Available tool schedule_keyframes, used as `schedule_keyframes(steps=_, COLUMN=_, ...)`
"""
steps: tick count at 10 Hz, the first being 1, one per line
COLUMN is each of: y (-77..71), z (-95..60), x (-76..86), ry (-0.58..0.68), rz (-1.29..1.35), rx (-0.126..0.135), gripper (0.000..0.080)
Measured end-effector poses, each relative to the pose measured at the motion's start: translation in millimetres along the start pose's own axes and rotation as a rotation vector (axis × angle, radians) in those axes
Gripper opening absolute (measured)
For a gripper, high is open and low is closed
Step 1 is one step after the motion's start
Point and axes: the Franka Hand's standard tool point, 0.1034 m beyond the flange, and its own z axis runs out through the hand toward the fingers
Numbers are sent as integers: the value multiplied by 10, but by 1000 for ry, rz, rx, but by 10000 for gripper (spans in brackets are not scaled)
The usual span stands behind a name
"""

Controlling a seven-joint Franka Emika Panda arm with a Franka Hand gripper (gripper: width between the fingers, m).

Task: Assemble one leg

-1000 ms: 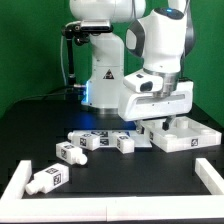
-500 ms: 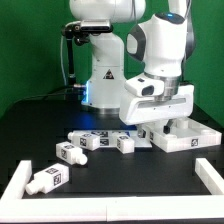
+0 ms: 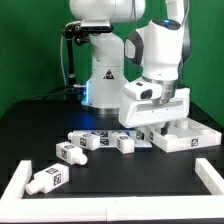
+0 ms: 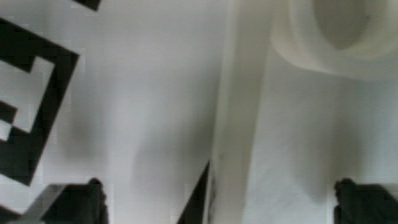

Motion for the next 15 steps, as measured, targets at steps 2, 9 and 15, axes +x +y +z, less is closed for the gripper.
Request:
schedule_keyframes(steps=2, y=0, z=0, x=0, ry=0, rz=0, rx=0, gripper=377)
schedule_keyframes(steps=9, y=310, z=-383, x=155, ry=-12, rz=1, rx=8, gripper=53)
schedule_keyframes(steps=15, y=862, z=-923, x=224, ry=-33, rz=-5, rx=45, gripper=52)
